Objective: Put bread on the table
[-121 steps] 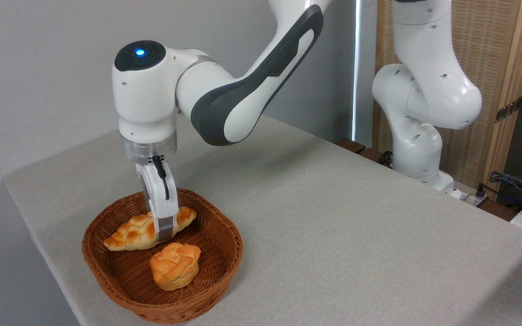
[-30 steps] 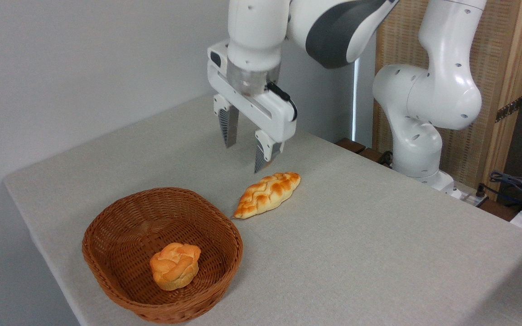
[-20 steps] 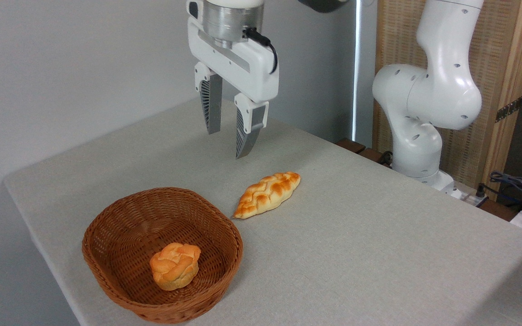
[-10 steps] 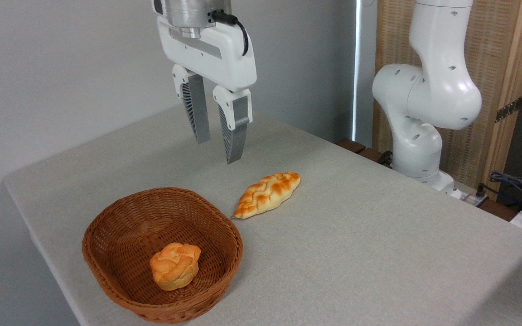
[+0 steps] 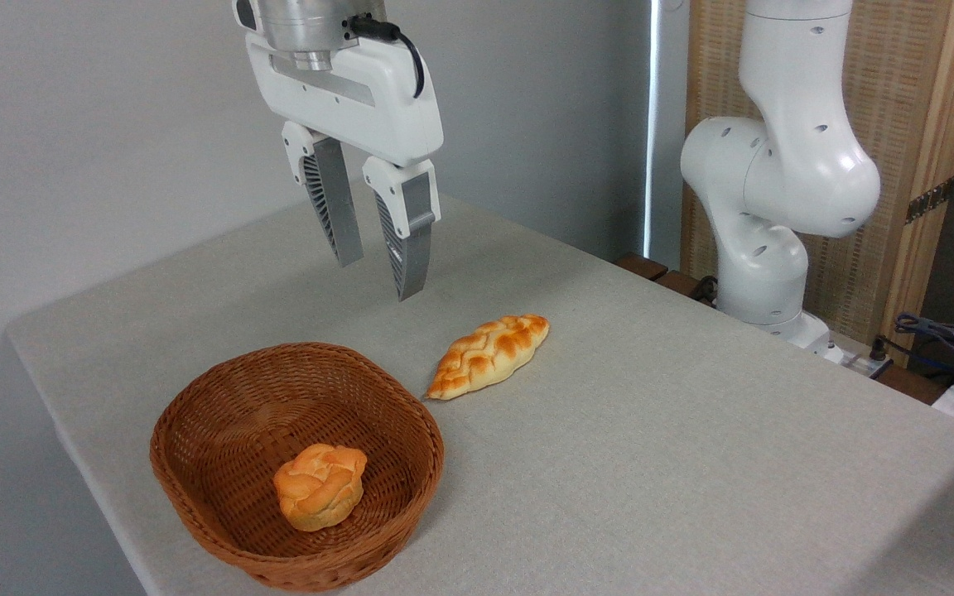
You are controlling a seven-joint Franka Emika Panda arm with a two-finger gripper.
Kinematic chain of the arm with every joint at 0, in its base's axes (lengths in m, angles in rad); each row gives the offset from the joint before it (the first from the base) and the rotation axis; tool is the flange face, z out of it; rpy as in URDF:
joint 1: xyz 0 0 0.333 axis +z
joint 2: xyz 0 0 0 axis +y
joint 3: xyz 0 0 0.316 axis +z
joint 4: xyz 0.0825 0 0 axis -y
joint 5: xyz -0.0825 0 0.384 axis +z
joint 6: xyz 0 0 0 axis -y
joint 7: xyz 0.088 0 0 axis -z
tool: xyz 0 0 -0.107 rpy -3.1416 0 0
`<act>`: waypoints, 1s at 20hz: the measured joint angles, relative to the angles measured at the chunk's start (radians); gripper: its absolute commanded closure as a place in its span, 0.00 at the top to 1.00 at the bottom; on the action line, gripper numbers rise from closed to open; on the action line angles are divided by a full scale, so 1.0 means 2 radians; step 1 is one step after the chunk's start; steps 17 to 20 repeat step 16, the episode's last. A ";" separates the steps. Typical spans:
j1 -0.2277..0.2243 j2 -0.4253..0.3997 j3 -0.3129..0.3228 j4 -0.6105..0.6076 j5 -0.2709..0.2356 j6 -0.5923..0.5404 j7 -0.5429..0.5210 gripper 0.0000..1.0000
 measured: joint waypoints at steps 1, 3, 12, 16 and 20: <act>0.000 0.000 0.000 0.001 0.003 0.000 0.000 1.00; 0.000 0.000 0.000 0.001 0.008 0.000 0.000 1.00; 0.000 0.000 0.000 0.002 0.008 0.001 0.000 1.00; 0.000 0.000 -0.001 0.002 0.008 0.001 0.000 1.00; 0.000 0.000 -0.001 0.002 0.008 0.001 0.000 1.00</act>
